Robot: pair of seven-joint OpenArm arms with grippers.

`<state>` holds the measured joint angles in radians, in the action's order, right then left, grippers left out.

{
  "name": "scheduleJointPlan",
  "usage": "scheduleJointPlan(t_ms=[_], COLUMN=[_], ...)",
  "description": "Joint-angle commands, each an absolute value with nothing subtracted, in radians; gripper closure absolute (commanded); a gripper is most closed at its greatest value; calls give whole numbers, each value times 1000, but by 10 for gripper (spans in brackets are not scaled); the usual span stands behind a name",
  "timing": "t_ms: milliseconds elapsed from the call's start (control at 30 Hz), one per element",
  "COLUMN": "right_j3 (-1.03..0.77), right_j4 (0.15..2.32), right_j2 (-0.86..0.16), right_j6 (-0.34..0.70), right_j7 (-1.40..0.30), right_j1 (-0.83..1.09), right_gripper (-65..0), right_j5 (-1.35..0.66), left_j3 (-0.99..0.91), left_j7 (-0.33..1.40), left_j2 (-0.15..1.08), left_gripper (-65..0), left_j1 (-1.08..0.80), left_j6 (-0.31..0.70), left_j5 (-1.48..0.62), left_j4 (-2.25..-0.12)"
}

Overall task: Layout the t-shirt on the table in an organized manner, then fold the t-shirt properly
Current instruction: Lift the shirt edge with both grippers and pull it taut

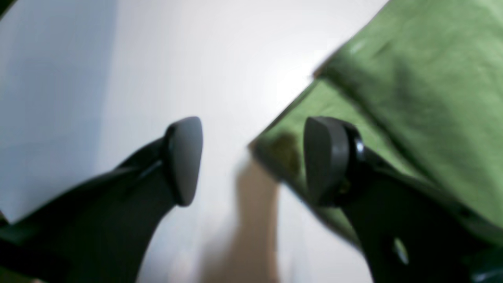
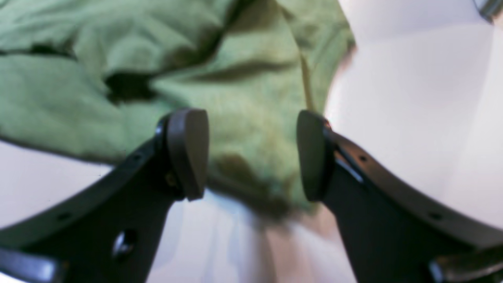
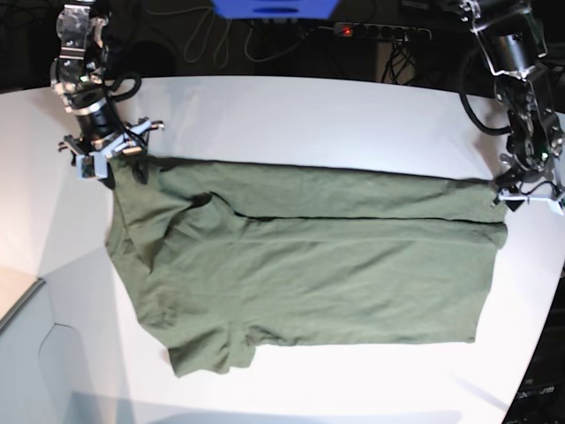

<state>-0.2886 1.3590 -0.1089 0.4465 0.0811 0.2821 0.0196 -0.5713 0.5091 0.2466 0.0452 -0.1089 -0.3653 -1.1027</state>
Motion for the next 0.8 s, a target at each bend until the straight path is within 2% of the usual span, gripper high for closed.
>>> scheduleJointPlan(t_ms=[0,133,300,367,500,567,767], right_j3=[-303,-338,-354,-351,-351,-349,-349], right_j4=[1377,1369,1369,1369,1346,1302,1208], right_j2=[-119,-119,-119,-120,-120,-120,-125], right_j6=[449,449,450,452,452,452,452], right_j7=[110,108,107,107,105,105,111], right_j1=[286,294,297,297,288,271,232], right_gripper=[-359,-364,-444,-448,-449,-449,-448], right_j5=[5,5,5,5,5,5,5], left_j3=[-562,-496,-487,-487,-487,-487,-486], left_j7=[476,473,472,472,466,427,401], left_j2=[265,265,263,263,269,266,265], left_gripper=[-390,-389,-385,-342,-196,-149,-132], left_j1=[64,88,122,139,148,148,142], left_j6=[-110,-110,-110,-110,-110,-110,-110], left_j5=[-364,-366,-361,-361,-363,-366,-361], left_j4=[-1110,-1086,-1032,-1000,-944,-934,-934])
